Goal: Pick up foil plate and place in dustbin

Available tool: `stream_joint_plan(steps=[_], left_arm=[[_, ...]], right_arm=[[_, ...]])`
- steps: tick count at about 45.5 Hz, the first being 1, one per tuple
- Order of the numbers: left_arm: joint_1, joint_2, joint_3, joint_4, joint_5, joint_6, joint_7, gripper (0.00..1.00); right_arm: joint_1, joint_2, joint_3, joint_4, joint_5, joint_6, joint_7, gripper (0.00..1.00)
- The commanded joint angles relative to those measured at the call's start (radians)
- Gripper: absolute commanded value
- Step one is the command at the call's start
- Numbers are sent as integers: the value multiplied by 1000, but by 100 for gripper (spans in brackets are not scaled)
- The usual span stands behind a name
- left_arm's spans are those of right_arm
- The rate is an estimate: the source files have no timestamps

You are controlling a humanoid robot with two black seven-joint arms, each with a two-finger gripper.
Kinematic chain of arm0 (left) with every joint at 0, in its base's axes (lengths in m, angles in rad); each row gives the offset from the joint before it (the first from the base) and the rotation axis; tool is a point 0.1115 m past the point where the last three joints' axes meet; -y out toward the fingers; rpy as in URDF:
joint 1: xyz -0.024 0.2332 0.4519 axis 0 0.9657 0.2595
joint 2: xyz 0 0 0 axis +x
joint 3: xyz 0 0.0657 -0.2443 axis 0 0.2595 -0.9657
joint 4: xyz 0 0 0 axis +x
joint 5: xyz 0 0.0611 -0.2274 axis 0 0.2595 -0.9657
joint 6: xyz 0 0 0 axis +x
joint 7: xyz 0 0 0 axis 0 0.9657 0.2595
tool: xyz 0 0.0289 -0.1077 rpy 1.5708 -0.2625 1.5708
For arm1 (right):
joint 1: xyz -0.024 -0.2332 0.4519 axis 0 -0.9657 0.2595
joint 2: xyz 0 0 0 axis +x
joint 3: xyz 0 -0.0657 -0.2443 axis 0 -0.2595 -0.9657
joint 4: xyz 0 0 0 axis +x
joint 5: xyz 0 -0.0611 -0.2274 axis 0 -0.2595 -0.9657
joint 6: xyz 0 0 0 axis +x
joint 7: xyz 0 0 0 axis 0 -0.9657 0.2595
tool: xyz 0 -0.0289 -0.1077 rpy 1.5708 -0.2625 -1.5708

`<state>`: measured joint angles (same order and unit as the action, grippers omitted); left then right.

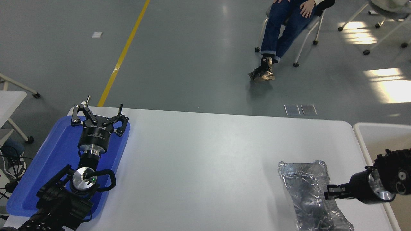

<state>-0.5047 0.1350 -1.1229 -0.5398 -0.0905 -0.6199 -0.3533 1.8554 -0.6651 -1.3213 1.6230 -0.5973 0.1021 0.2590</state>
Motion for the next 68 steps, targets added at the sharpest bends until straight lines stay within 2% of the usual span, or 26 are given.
stream_joint_plan(steps=[1, 20, 34, 59, 64, 68], left_arm=[[0, 0, 0, 0, 0, 0, 0, 100], [0, 0, 0, 0, 0, 0, 2, 100], [0, 0, 0, 0, 0, 0, 2, 100], [2, 0, 0, 0, 0, 0, 2, 100], [2, 0, 0, 0, 0, 0, 2, 100], [2, 0, 0, 0, 0, 0, 2, 100]], right_arm=[[307, 7, -108, 87, -2, 139, 2, 0], [599, 107, -147, 112, -2, 317, 0, 0], [734, 116, -148, 118, -2, 472, -1, 0], [748, 110, -176, 106, -7, 469, -9, 0], [742, 96, -197, 89, -65, 467, -9, 0], [722, 41, -205, 66, -153, 464, -7, 0]])
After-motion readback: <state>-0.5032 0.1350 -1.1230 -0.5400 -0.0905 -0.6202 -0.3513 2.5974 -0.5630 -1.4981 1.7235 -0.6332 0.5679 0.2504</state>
